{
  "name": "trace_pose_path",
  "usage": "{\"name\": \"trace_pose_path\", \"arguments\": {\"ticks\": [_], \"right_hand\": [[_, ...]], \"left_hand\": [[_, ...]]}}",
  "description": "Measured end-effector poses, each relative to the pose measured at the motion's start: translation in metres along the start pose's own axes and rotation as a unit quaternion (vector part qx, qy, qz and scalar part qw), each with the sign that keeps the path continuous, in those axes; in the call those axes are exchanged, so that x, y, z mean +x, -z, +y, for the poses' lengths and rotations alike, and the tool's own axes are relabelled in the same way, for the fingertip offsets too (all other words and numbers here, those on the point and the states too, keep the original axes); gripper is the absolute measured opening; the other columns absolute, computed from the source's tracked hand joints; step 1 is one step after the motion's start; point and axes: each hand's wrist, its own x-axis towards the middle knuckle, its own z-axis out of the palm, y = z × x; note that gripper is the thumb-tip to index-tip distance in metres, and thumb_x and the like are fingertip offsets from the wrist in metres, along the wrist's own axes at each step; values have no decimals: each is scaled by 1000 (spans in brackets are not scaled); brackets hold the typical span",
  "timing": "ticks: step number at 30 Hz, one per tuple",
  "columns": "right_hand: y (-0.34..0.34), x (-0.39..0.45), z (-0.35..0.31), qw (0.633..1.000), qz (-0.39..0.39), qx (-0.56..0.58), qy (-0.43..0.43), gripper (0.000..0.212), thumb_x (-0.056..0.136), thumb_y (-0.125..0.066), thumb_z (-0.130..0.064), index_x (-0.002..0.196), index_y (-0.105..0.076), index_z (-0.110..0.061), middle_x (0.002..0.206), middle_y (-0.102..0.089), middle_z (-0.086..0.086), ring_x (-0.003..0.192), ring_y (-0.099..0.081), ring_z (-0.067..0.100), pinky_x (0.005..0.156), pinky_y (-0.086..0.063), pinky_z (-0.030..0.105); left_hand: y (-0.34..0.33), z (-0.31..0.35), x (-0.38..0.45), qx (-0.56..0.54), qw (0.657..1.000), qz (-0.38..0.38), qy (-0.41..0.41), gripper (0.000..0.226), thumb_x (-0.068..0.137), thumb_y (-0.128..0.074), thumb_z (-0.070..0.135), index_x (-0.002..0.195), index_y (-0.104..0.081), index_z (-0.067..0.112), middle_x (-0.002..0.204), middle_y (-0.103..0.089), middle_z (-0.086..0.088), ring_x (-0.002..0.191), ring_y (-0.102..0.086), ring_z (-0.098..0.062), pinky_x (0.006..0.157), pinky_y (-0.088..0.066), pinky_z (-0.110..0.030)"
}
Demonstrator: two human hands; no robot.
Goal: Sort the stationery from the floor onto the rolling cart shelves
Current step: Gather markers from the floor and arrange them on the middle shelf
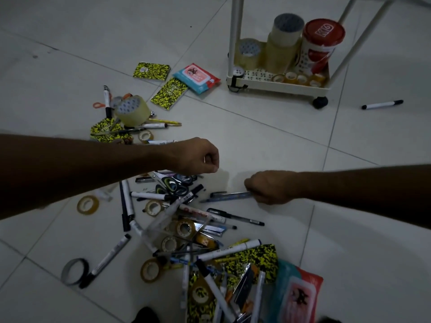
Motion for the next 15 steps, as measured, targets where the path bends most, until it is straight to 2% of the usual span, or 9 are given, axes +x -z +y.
{"name": "trace_pose_path", "arguments": {"ticks": [2,6,8,11,13,15], "right_hand": [[3,-10,6,999,-24,13,-25,20,97,-53,-19,111,-55,-4,93,-53,9,82,-51,25,72,-38,31],[-1,-26,14,996,-29,50,-75,13,100,-49,-21,101,-52,-9,89,-47,4,80,-47,21,71,-34,29],[-4,-33,15,992,-22,75,-99,11,101,-47,-23,94,-45,-14,86,-46,2,79,-48,22,70,-34,30],[-7,-39,14,985,-5,115,-132,12,102,-45,-23,94,-43,-15,77,-43,-3,75,-47,22,66,-32,28],[-6,-43,13,979,-5,140,-146,11,102,-44,-23,95,-44,-14,80,-46,-1,73,-46,20,65,-31,28],[-2,-48,12,973,-15,166,-158,12,102,-42,-24,96,-46,-15,84,-51,1,72,-49,19,66,-36,30]], "left_hand": [[-4,2,1,11,1000,-19,-8,8,92,-70,23,95,-75,18,83,-70,14,74,-63,4,66,-47,-15],[-24,13,8,44,995,-81,-37,10,92,-68,21,97,-76,18,82,-67,18,72,-58,13,63,-39,-3],[-38,19,11,73,989,-120,-54,15,93,-66,21,104,-76,17,92,-69,10,73,-57,5,66,-38,-6],[-55,26,13,114,977,-164,-81,21,96,-64,26,113,-72,17,110,-70,3,88,-59,-6,76,-40,-18],[-66,28,13,141,969,-173,-102,25,95,-63,32,114,-72,19,114,-70,1,100,-63,-13,78,-39,-19],[-77,27,14,168,962,-179,-122,26,94,-63,40,109,-72,21,110,-70,1,101,-64,-17,75,-40,-21]]}}
